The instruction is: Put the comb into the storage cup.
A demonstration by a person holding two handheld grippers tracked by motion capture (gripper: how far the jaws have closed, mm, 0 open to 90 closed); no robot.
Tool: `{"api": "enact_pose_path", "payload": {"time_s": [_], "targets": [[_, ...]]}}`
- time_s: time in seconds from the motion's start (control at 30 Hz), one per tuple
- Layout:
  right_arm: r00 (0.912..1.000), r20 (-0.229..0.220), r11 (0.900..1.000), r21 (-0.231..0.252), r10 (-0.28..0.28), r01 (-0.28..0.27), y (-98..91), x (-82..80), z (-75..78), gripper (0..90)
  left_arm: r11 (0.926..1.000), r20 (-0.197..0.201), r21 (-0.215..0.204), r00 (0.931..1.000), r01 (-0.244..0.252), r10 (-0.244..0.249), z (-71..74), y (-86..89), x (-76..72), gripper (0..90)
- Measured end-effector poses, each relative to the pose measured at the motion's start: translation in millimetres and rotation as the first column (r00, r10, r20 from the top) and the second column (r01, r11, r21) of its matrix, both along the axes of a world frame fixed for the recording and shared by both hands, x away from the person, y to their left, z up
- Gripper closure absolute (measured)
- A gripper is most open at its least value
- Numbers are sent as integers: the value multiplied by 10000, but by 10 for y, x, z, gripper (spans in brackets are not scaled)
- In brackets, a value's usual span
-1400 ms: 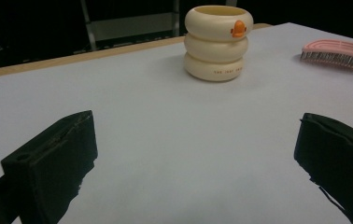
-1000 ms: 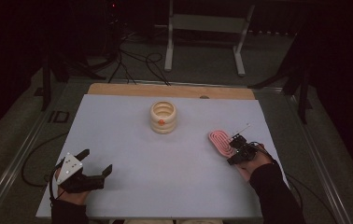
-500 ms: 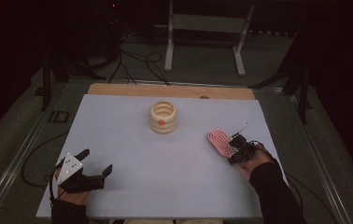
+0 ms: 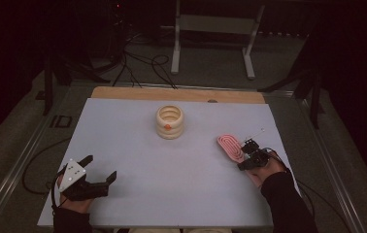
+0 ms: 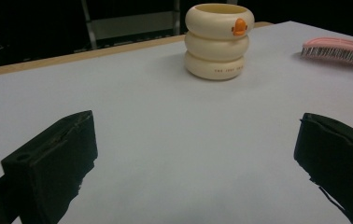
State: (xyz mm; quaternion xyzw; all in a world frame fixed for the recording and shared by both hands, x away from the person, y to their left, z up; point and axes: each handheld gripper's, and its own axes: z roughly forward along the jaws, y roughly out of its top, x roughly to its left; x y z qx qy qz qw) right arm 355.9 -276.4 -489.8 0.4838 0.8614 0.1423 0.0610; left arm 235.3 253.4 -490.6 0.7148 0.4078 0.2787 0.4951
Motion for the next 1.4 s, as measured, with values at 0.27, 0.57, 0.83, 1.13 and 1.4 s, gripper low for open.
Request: {"api": "enact_pose_path", "payload": {"time_s": [0.27, 0.57, 0.83, 1.13, 1.4], "targets": [[9989, 408, 9997, 127, 209, -214, 24, -43, 44, 697, 10000, -32, 8, 10000, -20, 20, -1, -3, 2, 5], [9935, 1013, 9971, 506, 517, -570, 118, -132, 85, 697, 10000, -75, 46, 10000, -62, 63, -7, -5, 7, 5], [9848, 1573, 9927, 829, 744, -882, 226, -202, 111, 697, 9999, -123, 72, 9999, -98, 99, -9, -7, 9, 5], [9728, 2083, 9832, 1284, 1015, -1301, 369, -289, 112, 697, 9999, -184, 123, 9998, -108, 110, -17, -16, 16, 5], [9612, 2465, 9704, 1722, 1239, -1693, 500, -383, 144, 697, 9998, -263, 160, 9996, -96, 100, -29, -25, 22, 5]]}}
